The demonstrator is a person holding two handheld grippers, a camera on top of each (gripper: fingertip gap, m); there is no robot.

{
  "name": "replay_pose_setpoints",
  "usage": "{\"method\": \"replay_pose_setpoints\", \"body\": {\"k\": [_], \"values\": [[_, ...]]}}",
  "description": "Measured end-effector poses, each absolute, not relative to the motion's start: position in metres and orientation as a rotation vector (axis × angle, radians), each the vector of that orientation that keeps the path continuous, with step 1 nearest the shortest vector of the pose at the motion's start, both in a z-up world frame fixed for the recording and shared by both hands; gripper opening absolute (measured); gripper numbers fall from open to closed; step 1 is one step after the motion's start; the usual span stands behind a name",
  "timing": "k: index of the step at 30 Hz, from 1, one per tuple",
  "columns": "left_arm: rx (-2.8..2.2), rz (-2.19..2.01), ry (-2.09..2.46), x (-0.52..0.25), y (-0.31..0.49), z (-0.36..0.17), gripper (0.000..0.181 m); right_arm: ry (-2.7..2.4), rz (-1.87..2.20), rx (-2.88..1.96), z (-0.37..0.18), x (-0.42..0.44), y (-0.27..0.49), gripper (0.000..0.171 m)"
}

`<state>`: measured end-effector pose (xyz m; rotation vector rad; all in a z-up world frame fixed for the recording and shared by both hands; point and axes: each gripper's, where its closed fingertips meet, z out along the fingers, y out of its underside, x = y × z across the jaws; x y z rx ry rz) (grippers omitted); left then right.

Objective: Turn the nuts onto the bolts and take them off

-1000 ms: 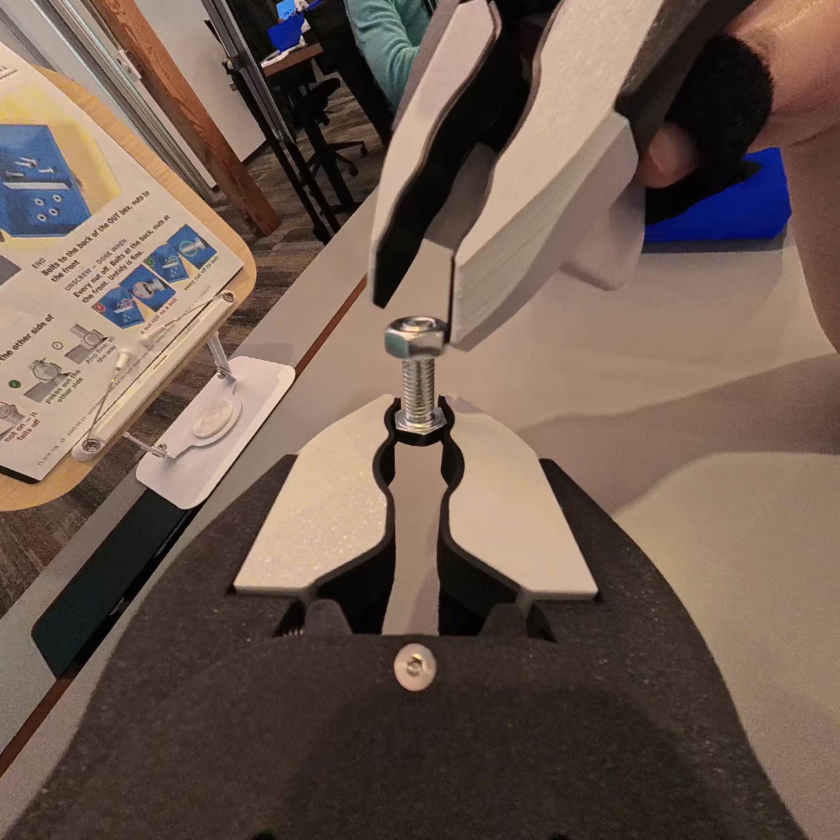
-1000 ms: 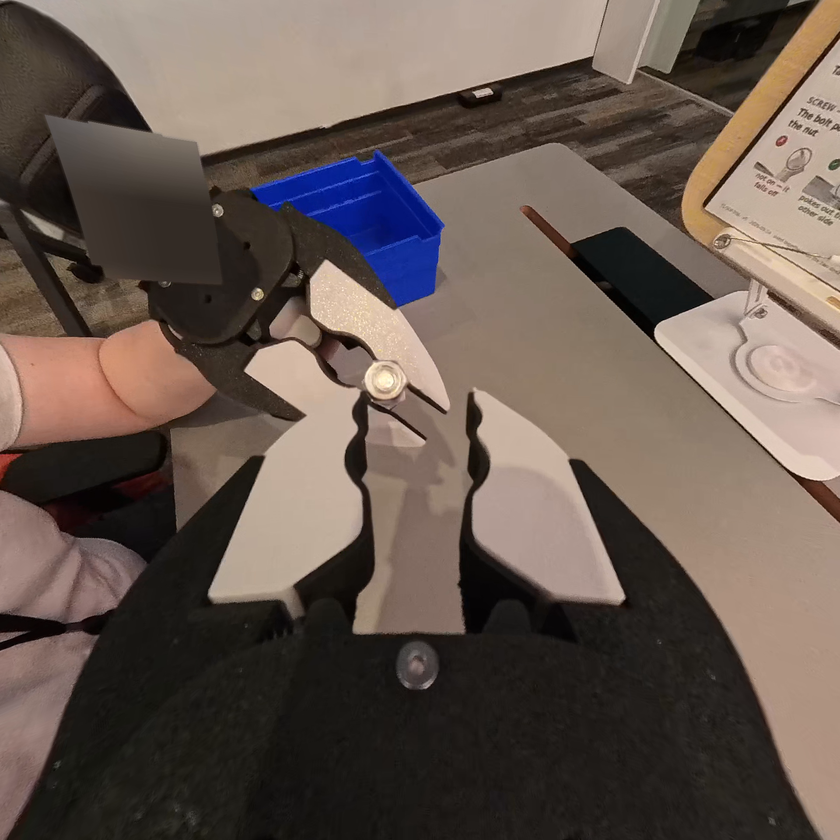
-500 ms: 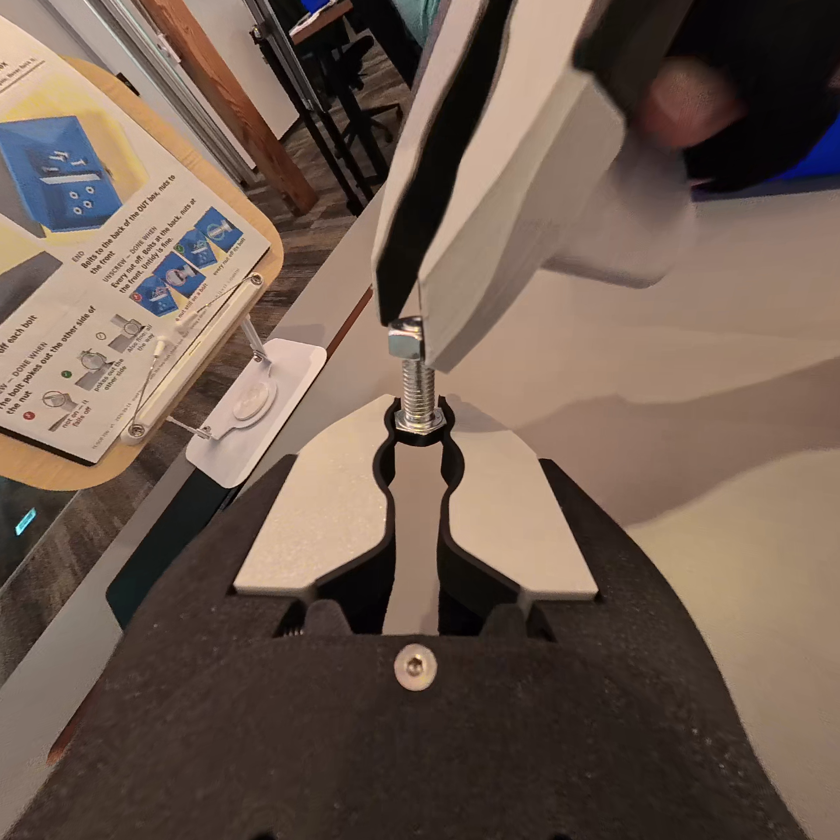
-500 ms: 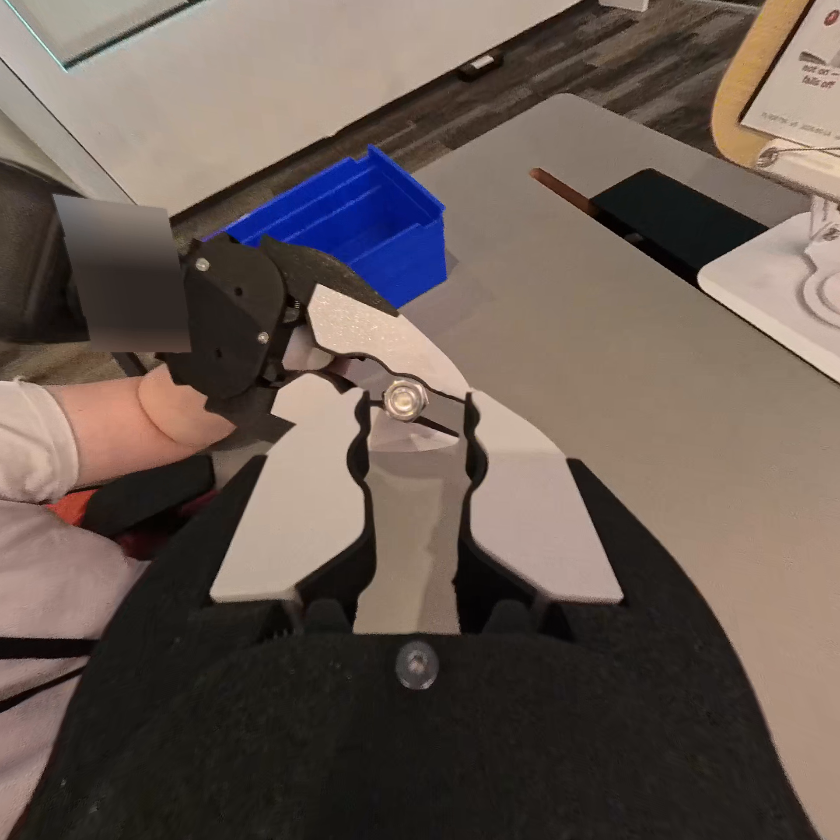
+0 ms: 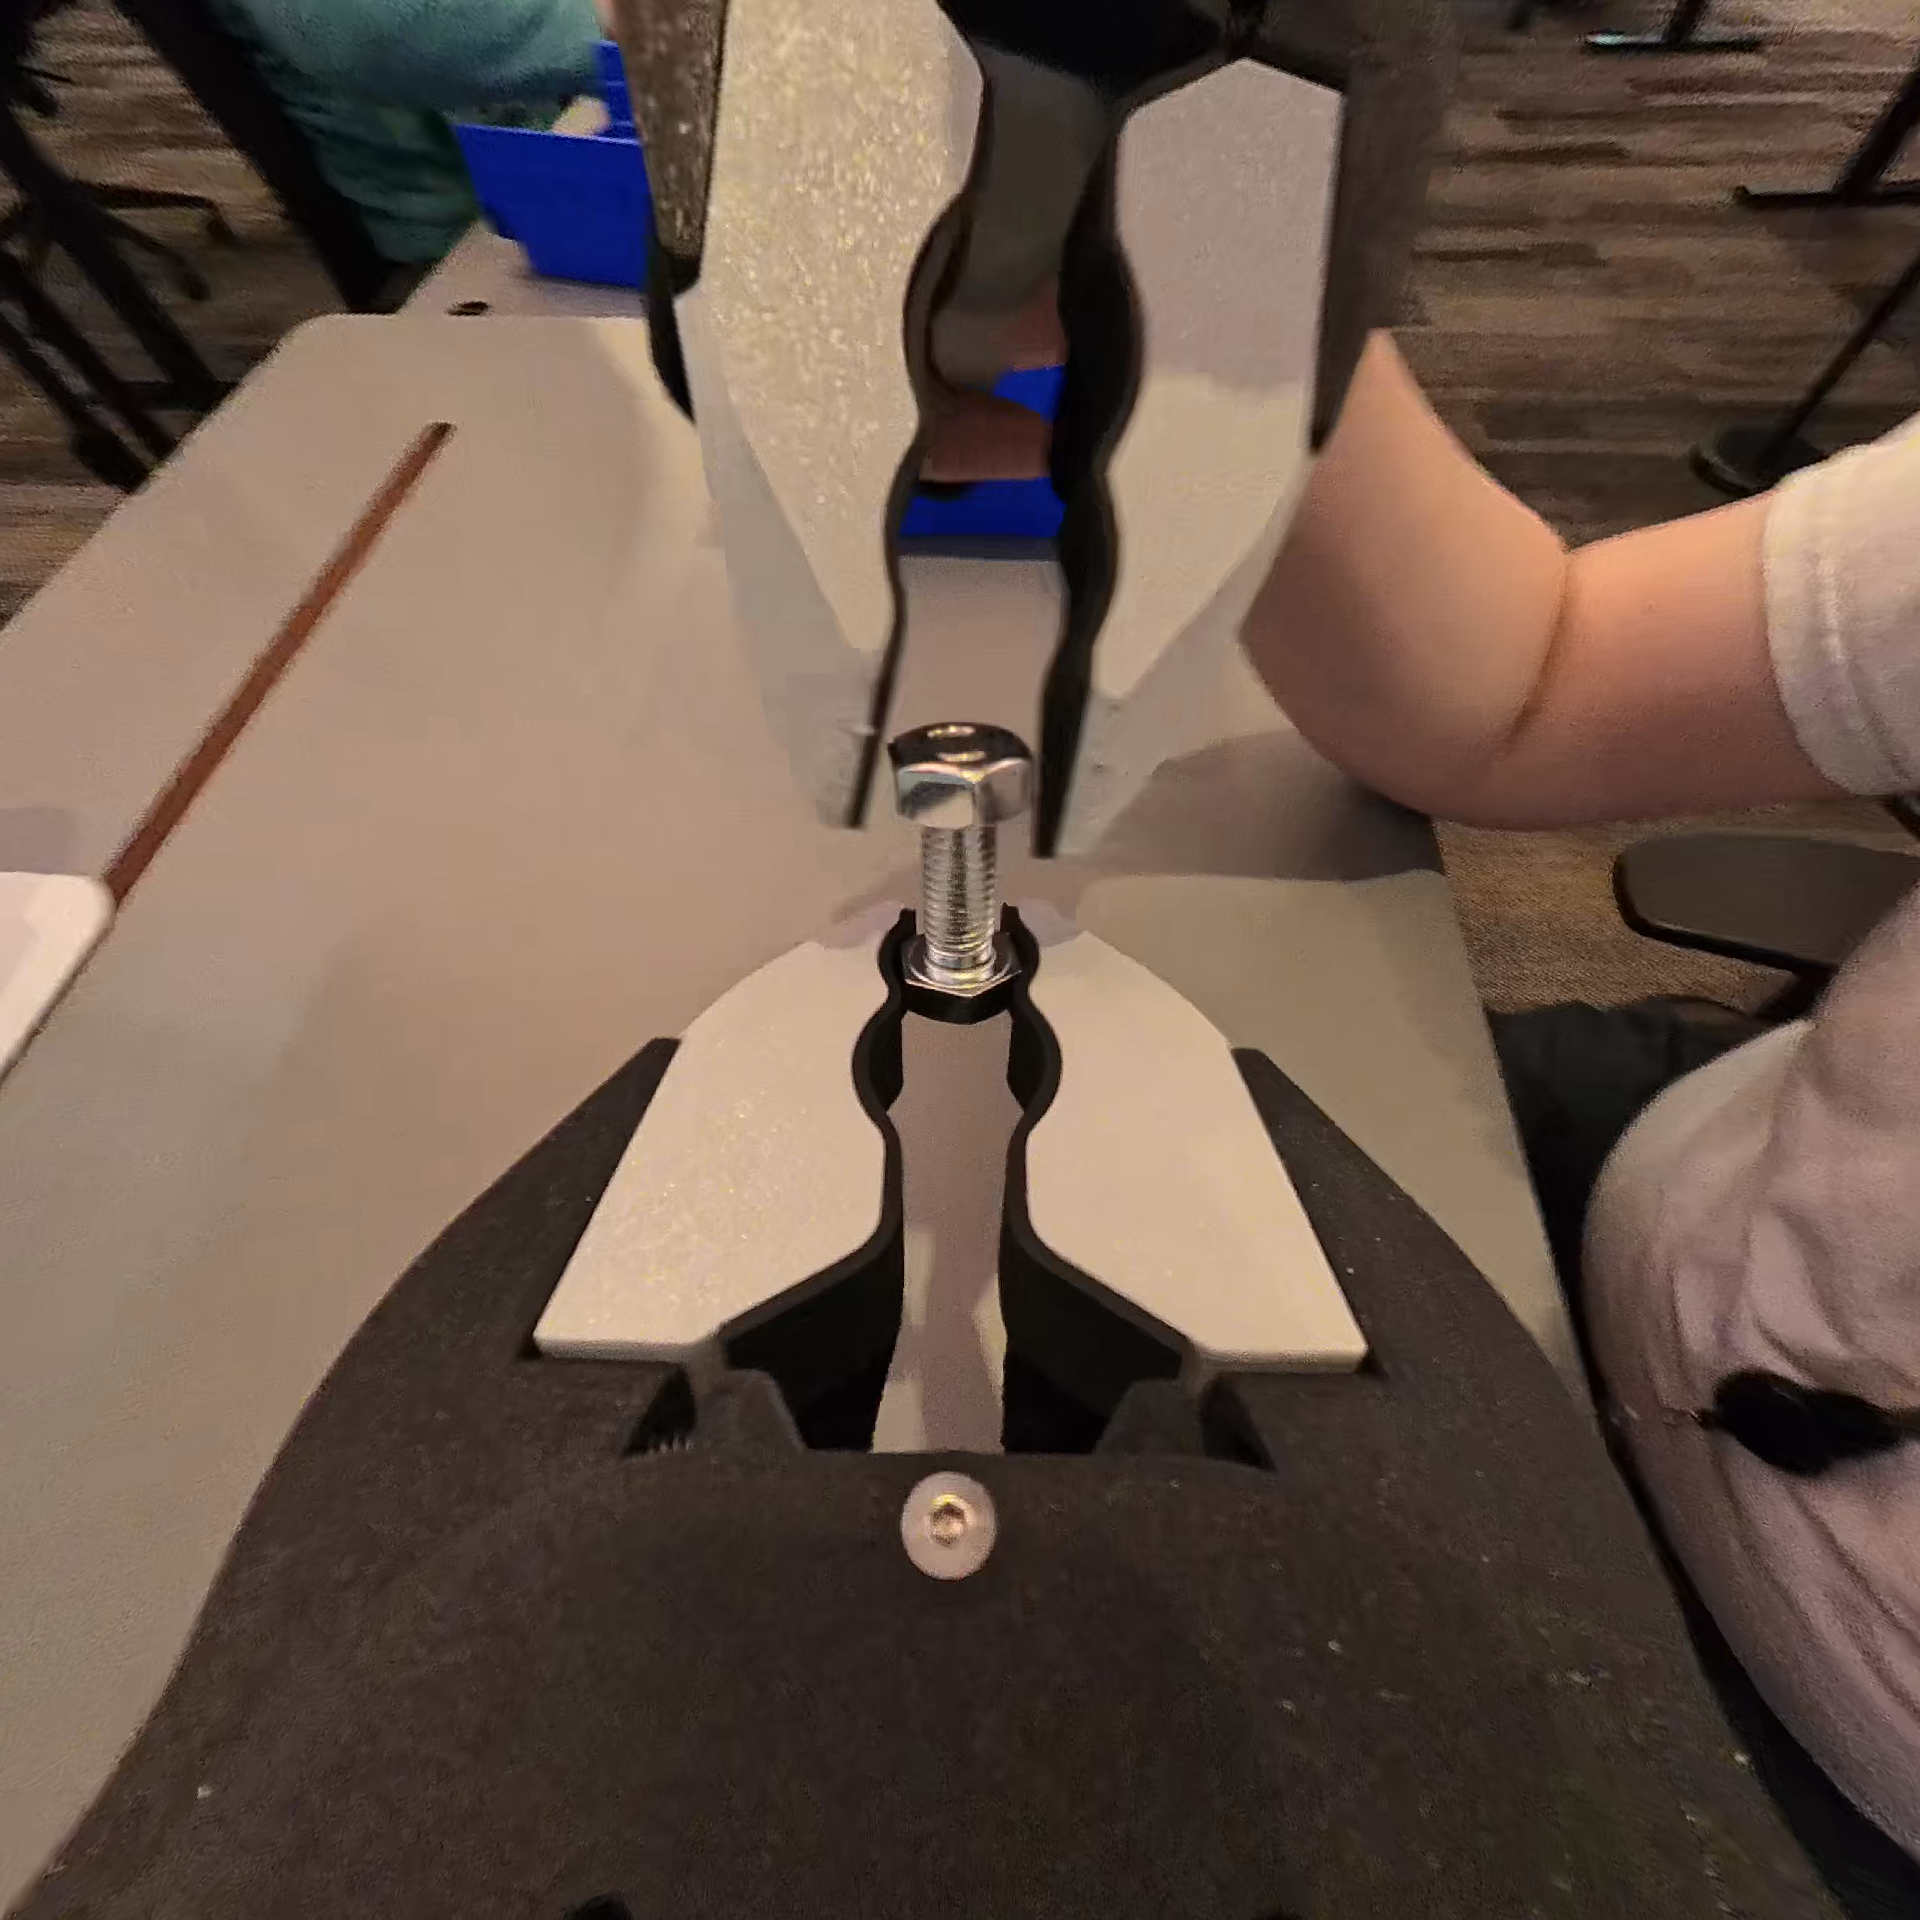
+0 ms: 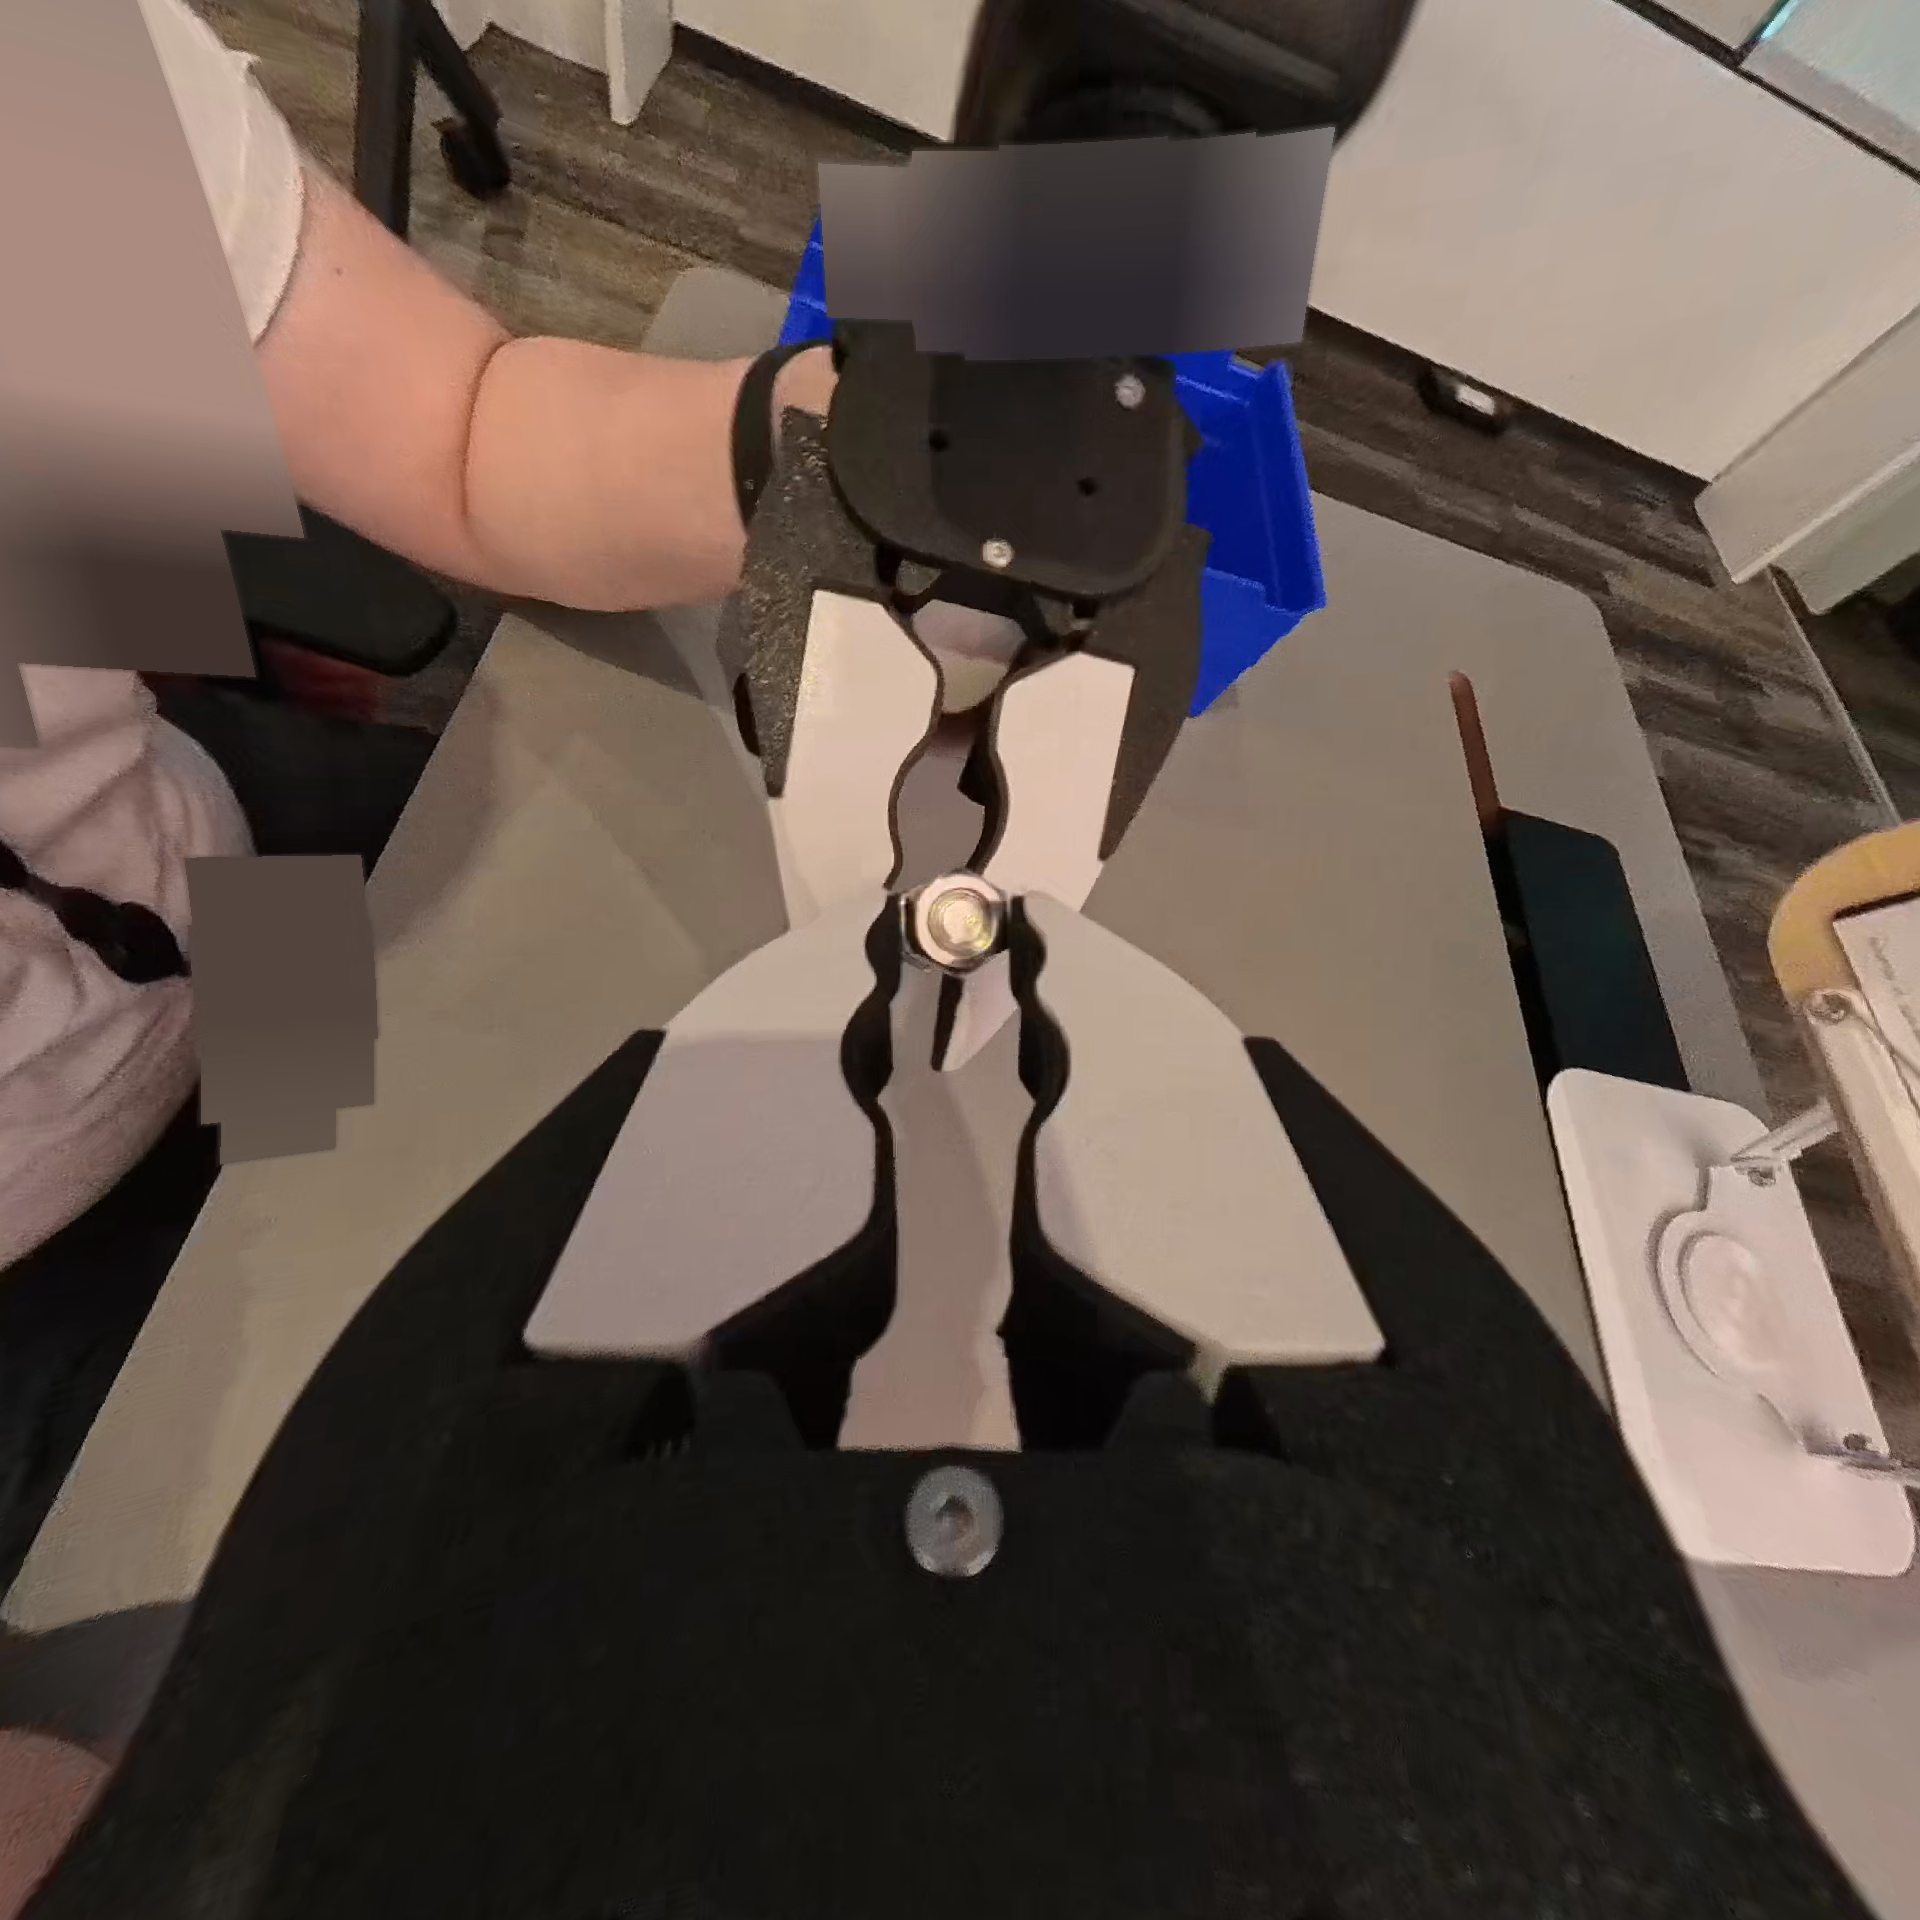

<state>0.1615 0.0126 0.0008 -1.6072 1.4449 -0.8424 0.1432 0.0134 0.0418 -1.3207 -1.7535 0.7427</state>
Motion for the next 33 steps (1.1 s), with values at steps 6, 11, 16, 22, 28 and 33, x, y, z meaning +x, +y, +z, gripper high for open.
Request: {"method": "replay_pose_setpoints", "body": {"k": [6,11,16,22,28,33], "values": [[-1.631,-0.473,1.2,0.143,0.065,0.01,0.015,-1.26,0.912,-1.819,0.049,0.14,0.056,0.048],[-1.628,-0.353,1.165,0.141,0.074,0.01,0.015,-1.141,0.857,-1.903,0.046,0.132,0.062,0.045],[-1.628,-0.465,1.227,0.148,0.061,0.007,0.015,-1.306,0.791,-1.84,0.046,0.132,0.053,0.017],[-1.615,-0.914,1.454,0.166,0.004,0.002,0.015,-1.768,0.904,-1.311,0.044,0.141,0.01,0.018],[-1.637,-0.885,1.382,0.167,0.016,0.002,0.015,-1.698,0.961,-1.329,0.042,0.142,0.018,0.021],[-1.671,-0.522,1.208,0.148,0.063,0.003,0.015,-1.314,0.95,-1.721,0.048,0.142,0.059,0.046]]}}
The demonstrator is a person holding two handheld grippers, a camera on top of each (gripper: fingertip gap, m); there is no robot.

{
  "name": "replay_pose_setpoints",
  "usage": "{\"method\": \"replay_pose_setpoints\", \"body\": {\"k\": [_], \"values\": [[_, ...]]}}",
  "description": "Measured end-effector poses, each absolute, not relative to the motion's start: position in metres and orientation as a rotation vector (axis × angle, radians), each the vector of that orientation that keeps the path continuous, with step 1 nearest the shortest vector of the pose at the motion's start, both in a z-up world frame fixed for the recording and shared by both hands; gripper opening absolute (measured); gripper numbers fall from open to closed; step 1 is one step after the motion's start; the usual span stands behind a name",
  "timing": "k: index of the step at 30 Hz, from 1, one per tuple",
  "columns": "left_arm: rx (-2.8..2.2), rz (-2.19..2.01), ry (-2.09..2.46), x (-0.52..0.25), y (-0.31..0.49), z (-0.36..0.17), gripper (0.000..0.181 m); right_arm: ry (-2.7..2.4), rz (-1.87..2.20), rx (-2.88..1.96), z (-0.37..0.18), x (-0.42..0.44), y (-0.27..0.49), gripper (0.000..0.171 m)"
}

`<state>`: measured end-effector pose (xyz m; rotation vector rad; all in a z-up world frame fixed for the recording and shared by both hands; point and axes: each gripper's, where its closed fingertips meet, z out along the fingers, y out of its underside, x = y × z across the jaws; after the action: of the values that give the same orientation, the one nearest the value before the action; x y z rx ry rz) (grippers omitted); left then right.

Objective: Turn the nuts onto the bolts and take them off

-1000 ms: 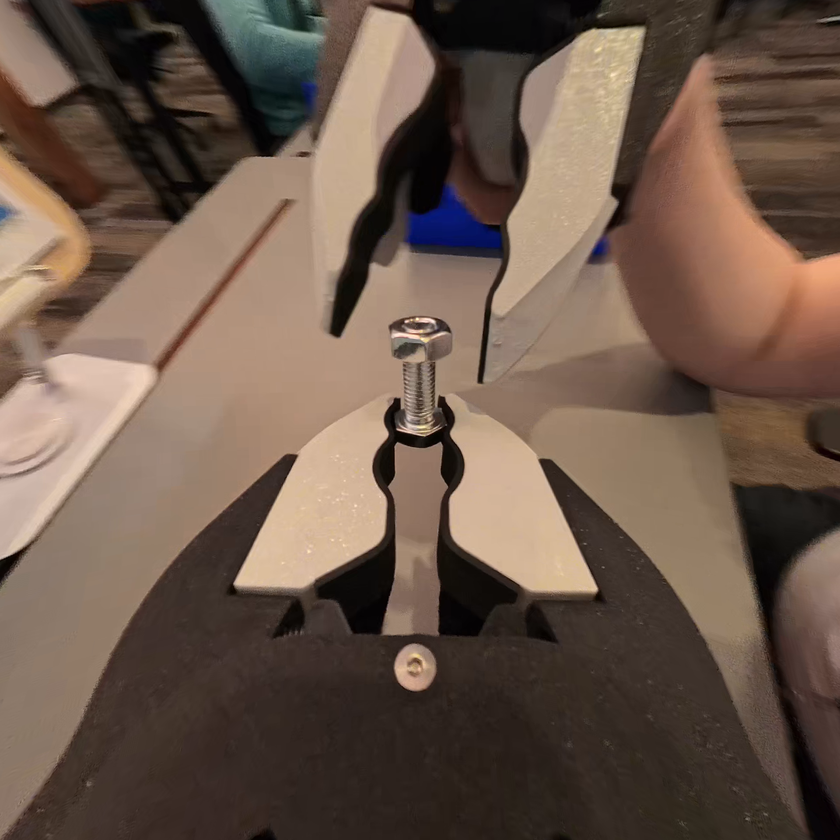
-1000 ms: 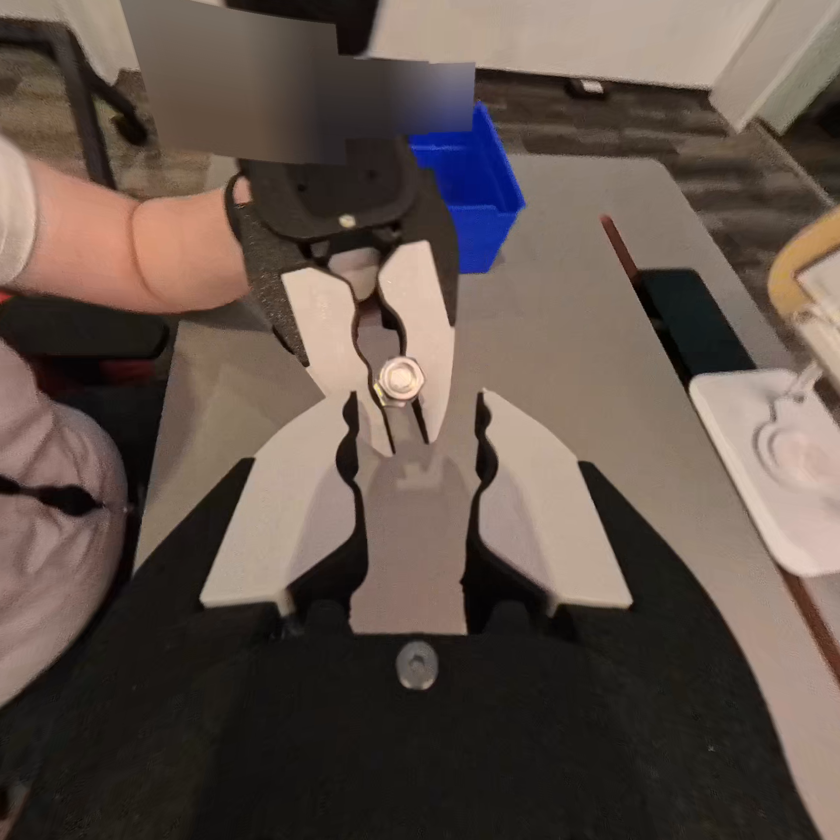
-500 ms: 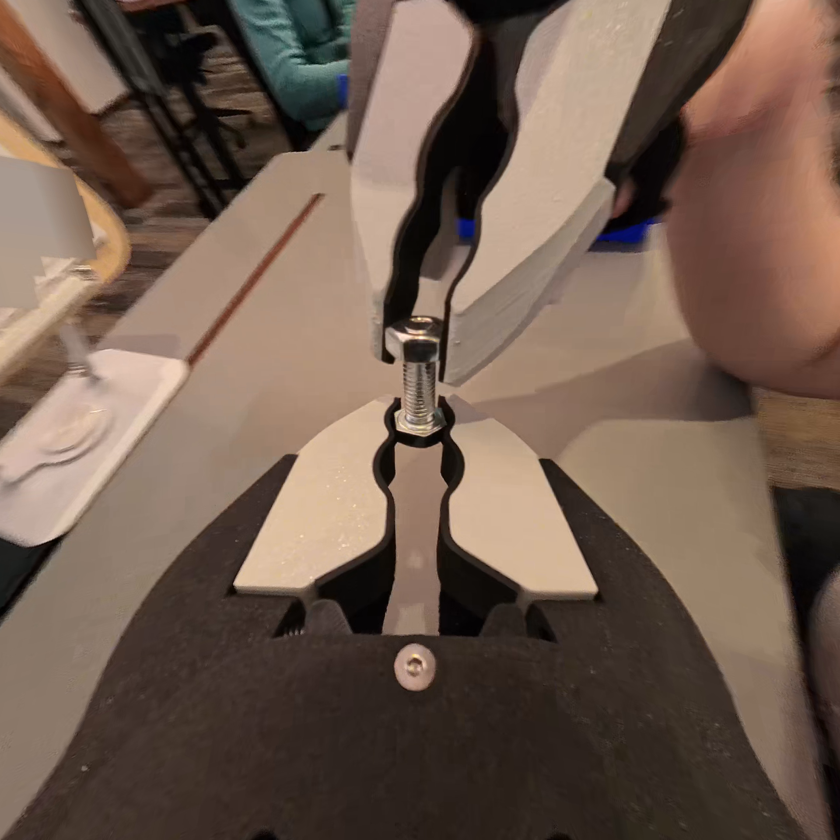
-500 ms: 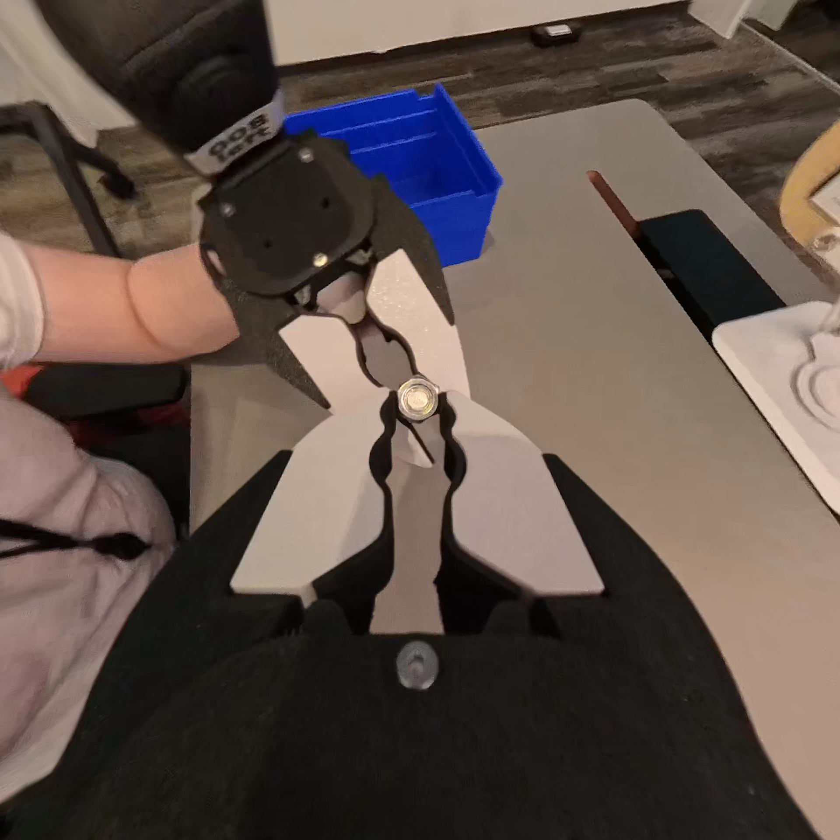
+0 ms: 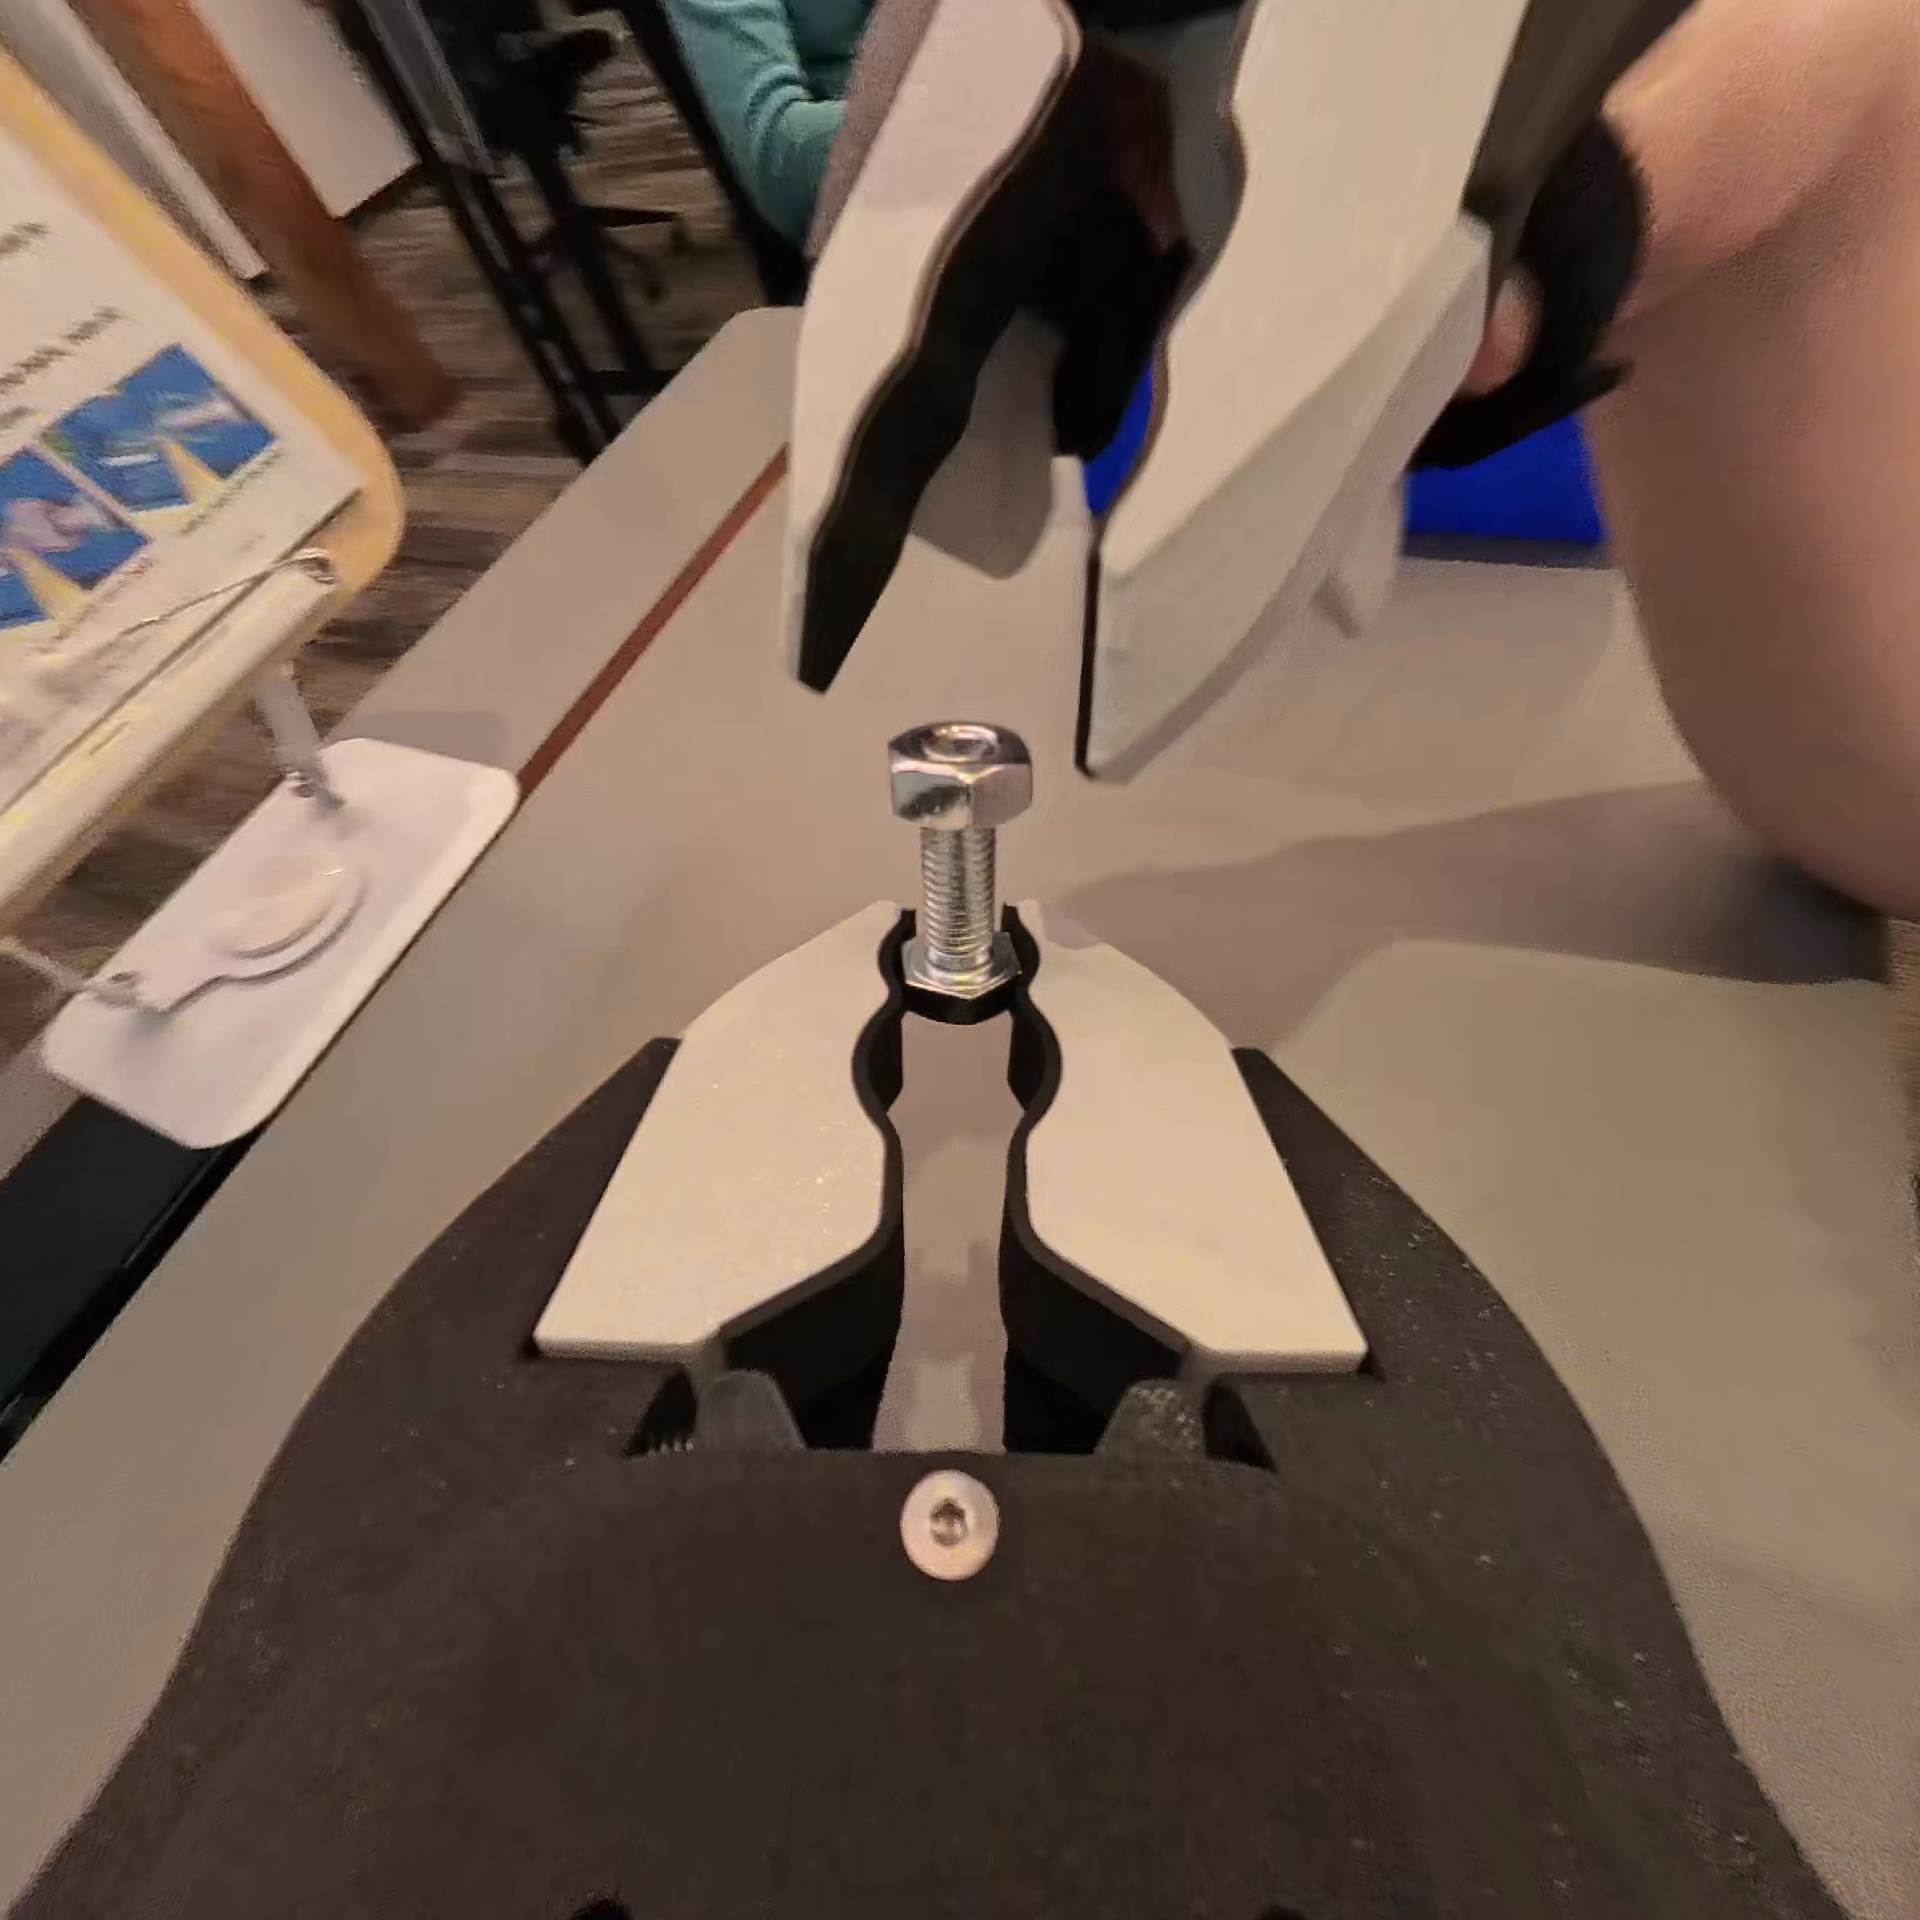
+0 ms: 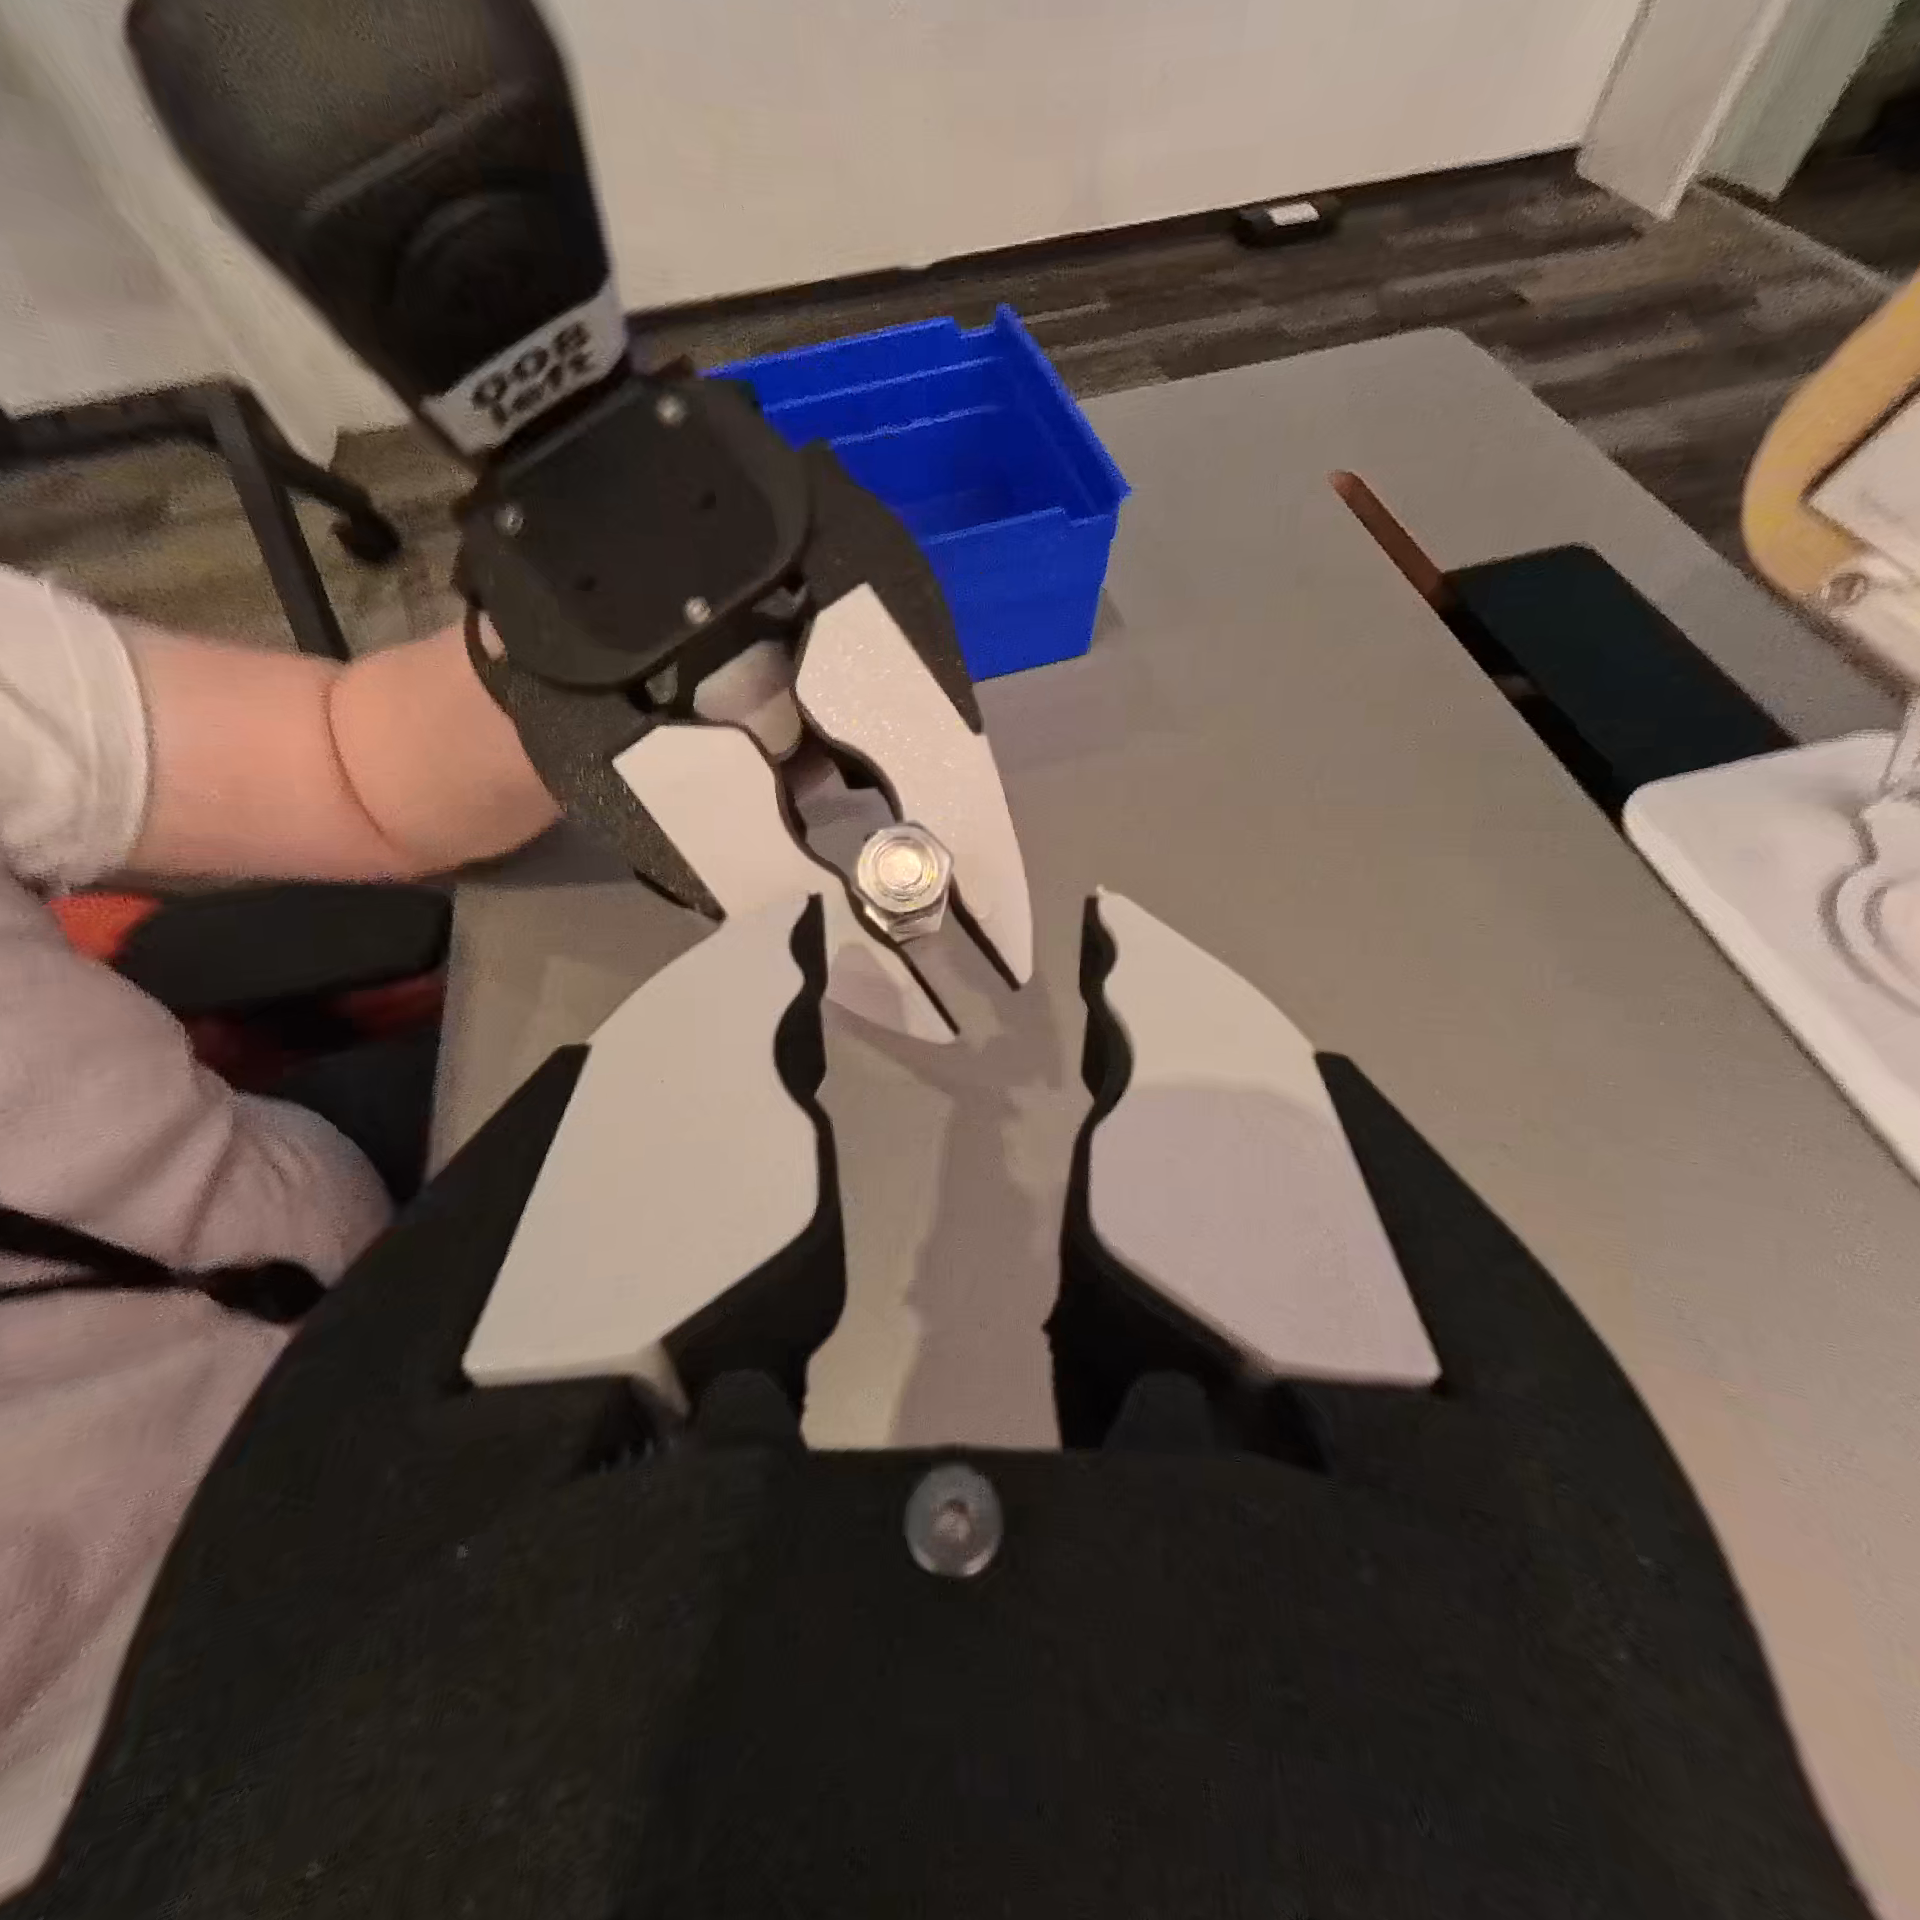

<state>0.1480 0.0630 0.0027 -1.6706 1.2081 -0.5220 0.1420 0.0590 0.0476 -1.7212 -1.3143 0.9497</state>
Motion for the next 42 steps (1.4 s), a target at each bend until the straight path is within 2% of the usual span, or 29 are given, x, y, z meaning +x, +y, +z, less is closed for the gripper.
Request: {"method": "replay_pose_setpoints", "body": {"k": [5,12,14,15,16,20,25,29,31,34,37,40,42], "values": [[-1.701,-0.307,1.122,0.134,0.086,-0.001,0.015,-0.917,1.151,-1.832,0.065,0.142,0.077,0.04],[-1.714,-0.289,1.111,0.136,0.088,-0.005,0.015,-0.961,0.888,-1.963,0.036,0.134,0.083,0.049],[-1.707,-0.268,1.12,0.136,0.088,-0.004,0.015,-1.03,0.913,-1.965,0.03,0.125,0.075,0.041],[-1.709,-0.27,1.126,0.136,0.087,-0.005,0.015,-1.081,0.916,-1.958,0.028,0.122,0.07,0.023],[-1.711,-0.271,1.135,0.136,0.086,-0.006,0.015,-1.12,0.896,-1.95,0.027,0.122,0.068,0.018],[-1.703,-0.404,1.223,0.145,0.069,-0.007,0.015,-1.347,0.833,-1.843,0.026,0.127,0.055,0.018],[-1.665,-0.759,1.408,0.16,0.023,-0.005,0.015,-1.716,0.895,-1.357,0.031,0.134,0.019,0.018],[-1.668,-0.669,1.344,0.16,0.036,-0.003,0.015,-1.636,0.953,-1.418,0.034,0.135,0.029,0.018],[-1.67,-0.542,1.308,0.154,0.05,-0.005,0.015,-1.53,0.893,-1.531,0.033,0.135,0.046,0.044],[-1.688,-0.352,1.236,0.143,0.071,-0.007,0.015,-1.307,0.982,-1.712,0.041,0.134,0.06,0.048],[-1.693,-0.2,1.185,0.134,0.087,-0.009,0.015,-1.051,1.14,-1.893,0.042,0.129,0.068,0.044],[-1.694,-0.159,1.176,0.133,0.09,-0.011,0.015,-0.991,1.074,-1.961,0.033,0.127,0.075,0.044],[-1.694,-0.154,1.18,0.133,0.09,-0.012,0.015,-1.041,1.027,-1.989,0.026,0.125,0.072,0.028]]}}
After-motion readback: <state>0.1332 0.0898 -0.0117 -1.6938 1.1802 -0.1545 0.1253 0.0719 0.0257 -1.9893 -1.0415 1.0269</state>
